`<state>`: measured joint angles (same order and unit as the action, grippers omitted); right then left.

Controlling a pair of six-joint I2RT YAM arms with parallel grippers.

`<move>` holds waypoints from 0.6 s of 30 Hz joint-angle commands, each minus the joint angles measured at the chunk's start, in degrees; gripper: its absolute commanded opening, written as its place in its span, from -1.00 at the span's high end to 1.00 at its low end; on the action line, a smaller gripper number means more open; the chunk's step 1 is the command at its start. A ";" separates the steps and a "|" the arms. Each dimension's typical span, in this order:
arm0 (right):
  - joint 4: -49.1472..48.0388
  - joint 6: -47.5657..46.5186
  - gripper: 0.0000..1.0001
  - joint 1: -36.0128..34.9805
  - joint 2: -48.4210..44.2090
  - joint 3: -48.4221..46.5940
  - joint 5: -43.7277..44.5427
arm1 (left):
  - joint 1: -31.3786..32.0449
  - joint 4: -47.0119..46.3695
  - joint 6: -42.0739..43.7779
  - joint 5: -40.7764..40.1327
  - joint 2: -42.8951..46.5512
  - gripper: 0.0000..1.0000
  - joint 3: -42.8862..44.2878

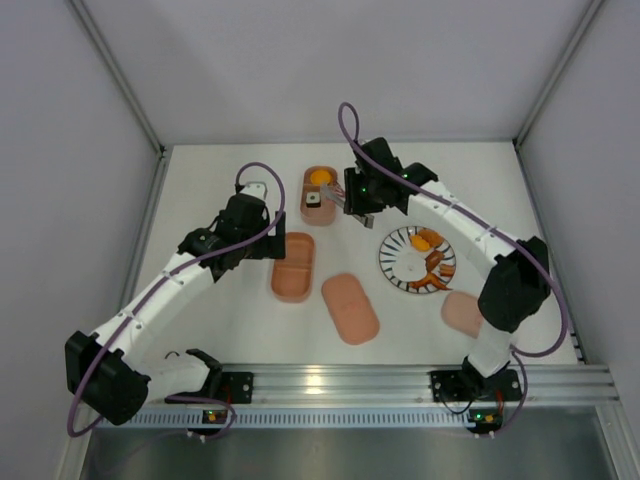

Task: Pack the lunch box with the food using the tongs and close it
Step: Place the fake food in the packing box.

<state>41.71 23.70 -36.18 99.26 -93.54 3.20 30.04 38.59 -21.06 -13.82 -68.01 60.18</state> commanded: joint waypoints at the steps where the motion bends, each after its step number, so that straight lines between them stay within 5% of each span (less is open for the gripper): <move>1: -4.18 0.64 0.29 -0.99 2.86 -5.33 -0.48 | -0.25 -1.76 0.14 -0.41 0.07 -0.98 0.20; 18: -5.59 0.73 0.23 -0.99 8.93 -7.89 4.27 | -0.33 -1.76 0.05 -0.15 -0.11 -0.98 0.20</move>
<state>40.60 24.21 -36.29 107.55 -97.65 5.58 30.04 38.61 -21.06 -13.91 -68.03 60.18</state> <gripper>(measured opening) 0.386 0.990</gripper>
